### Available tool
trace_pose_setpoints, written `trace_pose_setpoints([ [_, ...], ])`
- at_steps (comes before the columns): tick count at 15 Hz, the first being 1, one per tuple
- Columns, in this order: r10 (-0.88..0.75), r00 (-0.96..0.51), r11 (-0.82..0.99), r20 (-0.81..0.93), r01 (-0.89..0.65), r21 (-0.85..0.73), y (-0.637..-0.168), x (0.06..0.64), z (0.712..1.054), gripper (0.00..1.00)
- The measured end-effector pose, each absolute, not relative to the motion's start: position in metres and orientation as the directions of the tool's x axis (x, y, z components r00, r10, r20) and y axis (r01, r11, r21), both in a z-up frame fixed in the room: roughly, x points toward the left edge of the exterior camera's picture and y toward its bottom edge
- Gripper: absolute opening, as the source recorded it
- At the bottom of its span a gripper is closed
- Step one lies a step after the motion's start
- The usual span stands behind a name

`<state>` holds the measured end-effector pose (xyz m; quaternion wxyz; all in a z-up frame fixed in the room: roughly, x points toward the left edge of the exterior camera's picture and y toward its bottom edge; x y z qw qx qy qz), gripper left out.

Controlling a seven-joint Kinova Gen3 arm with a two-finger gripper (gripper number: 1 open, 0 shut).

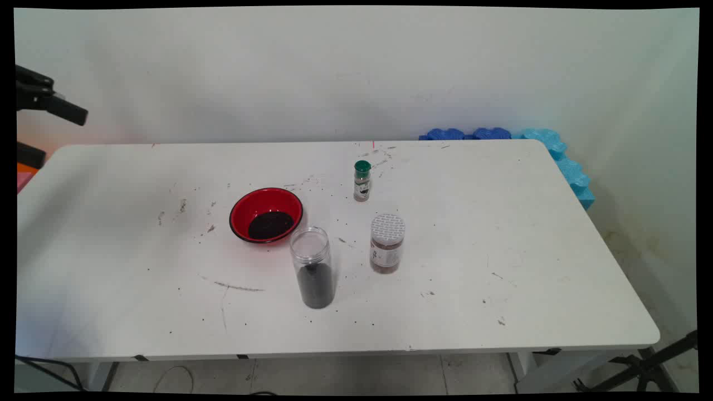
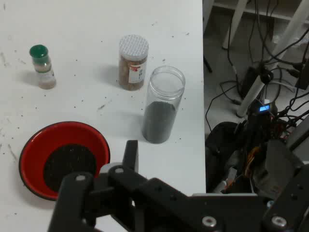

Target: Pick up the black seasoning powder from the table

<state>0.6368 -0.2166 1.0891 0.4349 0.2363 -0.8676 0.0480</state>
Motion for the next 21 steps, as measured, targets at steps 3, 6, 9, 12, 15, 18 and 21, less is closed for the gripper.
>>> trace_pose_setpoints([
  [3,-0.375,-0.511,0.88,0.774,-0.459,0.123,-0.227,0.619,1.085,1.0],
  [6,-0.378,-0.508,0.875,0.774,-0.469,0.12,-0.238,0.595,1.077,1.0],
  [9,-0.386,-0.507,0.869,0.77,-0.48,0.12,-0.244,0.572,1.063,1.0],
  [12,-0.396,-0.514,0.864,0.761,-0.489,0.12,-0.244,0.556,1.044,1.0],
  [15,-0.405,-0.522,0.859,0.75,-0.499,0.116,-0.238,0.539,1.017,1.0],
  [18,-0.406,-0.534,0.855,0.742,-0.508,0.103,-0.231,0.523,0.985,1.0],
  [21,-0.409,-0.542,0.848,0.734,-0.522,0.087,-0.227,0.507,0.955,1.0],
])
